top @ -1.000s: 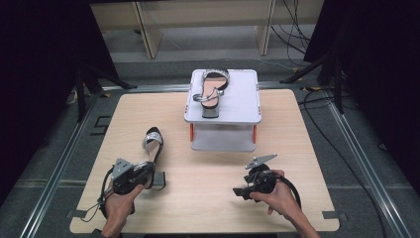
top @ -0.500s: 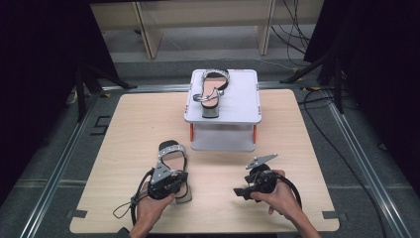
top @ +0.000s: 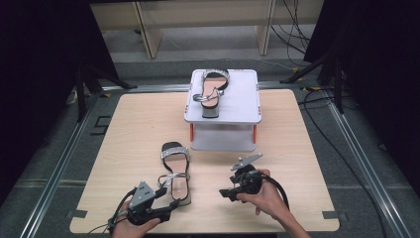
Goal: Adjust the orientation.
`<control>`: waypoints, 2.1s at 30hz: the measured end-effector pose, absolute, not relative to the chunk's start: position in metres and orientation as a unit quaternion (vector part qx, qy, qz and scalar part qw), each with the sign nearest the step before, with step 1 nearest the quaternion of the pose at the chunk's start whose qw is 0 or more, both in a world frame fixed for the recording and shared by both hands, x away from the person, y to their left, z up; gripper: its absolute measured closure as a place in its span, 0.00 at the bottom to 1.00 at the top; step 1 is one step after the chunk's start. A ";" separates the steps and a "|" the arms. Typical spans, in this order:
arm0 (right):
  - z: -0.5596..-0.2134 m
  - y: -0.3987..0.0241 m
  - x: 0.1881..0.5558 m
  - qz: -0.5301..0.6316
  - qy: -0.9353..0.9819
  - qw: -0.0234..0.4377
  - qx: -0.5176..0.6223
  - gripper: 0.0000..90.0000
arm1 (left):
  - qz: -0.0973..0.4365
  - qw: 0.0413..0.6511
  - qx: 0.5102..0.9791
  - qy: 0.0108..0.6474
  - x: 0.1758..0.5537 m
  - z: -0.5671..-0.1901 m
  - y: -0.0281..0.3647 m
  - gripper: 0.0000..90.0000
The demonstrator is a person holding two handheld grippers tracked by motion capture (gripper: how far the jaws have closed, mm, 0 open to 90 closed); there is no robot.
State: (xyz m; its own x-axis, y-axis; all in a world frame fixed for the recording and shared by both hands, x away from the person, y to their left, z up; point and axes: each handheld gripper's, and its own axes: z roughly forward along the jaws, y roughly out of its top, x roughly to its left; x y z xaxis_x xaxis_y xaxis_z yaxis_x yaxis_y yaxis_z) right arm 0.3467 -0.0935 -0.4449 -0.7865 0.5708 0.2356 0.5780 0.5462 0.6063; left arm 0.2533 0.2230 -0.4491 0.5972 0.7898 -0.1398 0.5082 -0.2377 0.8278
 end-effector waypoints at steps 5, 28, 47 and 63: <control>-0.439 -0.058 0.350 -0.356 -0.887 0.006 -0.295 0.44 | 0.151 0.429 0.768 0.451 0.243 -0.464 0.254 0.38; -0.442 0.009 0.376 -0.343 -0.916 -0.048 -0.204 0.91 | 0.174 0.391 0.756 0.495 0.245 -0.481 0.293 0.34; -0.433 -0.083 0.372 -0.317 -0.925 -0.040 -0.204 0.92 | 0.170 0.399 0.747 0.504 0.245 -0.480 0.293 0.34; -0.430 -0.099 0.391 -0.310 -0.916 -0.047 -0.251 0.90 | 0.175 0.392 0.753 0.499 0.246 -0.481 0.294 0.34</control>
State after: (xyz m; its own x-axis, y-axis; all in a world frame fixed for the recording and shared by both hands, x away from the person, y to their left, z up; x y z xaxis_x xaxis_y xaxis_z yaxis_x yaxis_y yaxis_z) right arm 0.3911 -0.0989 -0.4303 -0.8700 0.4880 0.0697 0.4300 0.6821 0.5915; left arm 0.2459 0.2941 -0.4806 0.4402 0.8888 -0.1276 0.6140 -0.1943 0.7650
